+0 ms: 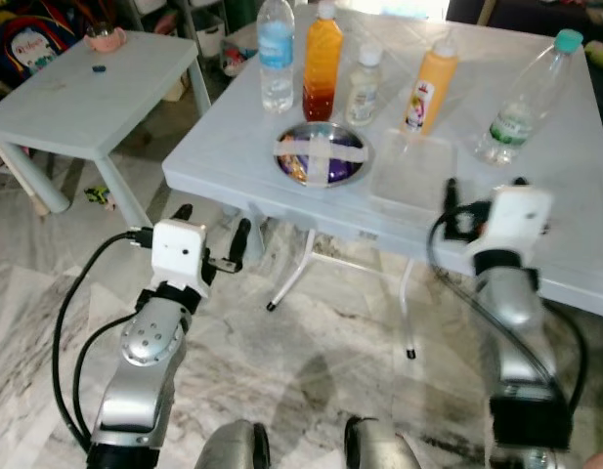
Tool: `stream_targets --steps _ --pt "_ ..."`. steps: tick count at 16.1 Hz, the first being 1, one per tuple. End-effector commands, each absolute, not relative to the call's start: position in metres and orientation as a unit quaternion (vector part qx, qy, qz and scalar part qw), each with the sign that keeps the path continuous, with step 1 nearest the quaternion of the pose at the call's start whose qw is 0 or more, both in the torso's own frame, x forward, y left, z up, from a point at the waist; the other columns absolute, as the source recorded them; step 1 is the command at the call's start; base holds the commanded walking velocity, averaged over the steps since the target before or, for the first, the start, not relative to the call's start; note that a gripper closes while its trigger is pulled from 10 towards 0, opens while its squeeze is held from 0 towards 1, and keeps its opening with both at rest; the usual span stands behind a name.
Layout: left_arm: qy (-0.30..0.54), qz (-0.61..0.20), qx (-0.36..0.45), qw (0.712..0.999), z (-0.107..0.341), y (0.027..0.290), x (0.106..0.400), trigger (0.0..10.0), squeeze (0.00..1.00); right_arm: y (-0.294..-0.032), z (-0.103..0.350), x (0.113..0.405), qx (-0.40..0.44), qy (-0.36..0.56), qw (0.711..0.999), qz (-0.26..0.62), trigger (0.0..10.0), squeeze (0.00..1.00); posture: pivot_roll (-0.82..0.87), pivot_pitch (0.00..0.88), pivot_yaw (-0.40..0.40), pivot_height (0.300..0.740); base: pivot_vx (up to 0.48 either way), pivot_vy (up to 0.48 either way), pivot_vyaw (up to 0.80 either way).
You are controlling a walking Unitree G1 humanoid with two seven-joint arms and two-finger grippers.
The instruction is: Restocking fridge
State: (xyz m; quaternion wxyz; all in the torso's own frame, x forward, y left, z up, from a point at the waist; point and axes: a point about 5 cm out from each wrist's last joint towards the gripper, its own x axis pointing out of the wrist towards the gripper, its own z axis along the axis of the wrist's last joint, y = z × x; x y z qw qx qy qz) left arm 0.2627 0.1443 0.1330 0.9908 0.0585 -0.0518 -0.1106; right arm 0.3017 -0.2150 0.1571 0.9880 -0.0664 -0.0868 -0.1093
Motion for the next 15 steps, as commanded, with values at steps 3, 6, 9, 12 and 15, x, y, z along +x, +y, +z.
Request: stream_targets --steps 3,6,9,12,15 --pt "-0.055 -0.110 0.067 0.990 0.136 0.147 0.261 10.0 0.00 -0.222 0.161 0.319 -0.021 -0.080 0.992 -0.099 10.0 0.00 0.03 0.145 0.061 0.740 0.000 0.000 0.00" --pt "-0.055 -0.114 0.068 0.990 0.136 0.144 0.260 10.0 0.00 -0.221 0.165 0.329 0.005 -0.081 0.993 -0.085 10.0 0.00 0.05 0.149 0.063 0.740 0.000 0.000 0.00" --pt "-0.050 -0.117 0.069 0.989 0.136 0.145 0.258 10.0 0.00 -0.218 0.156 0.330 0.003 -0.063 0.994 -0.084 10.0 0.00 0.06 0.156 0.063 0.740 0.000 0.000 0.00" --pt "-0.049 -0.118 0.072 0.989 0.136 0.145 0.258 10.0 0.00 -0.208 0.154 0.326 0.026 -0.058 0.995 -0.076 10.0 0.00 0.06 0.160 0.065 0.740 0.000 0.000 0.00" --pt "-0.043 -0.119 0.071 0.989 0.133 0.144 0.258 10.0 0.00 -0.192 0.152 0.320 0.057 -0.055 0.996 -0.044 10.0 0.00 0.05 0.161 0.064 0.740 0.000 0.000 0.00"
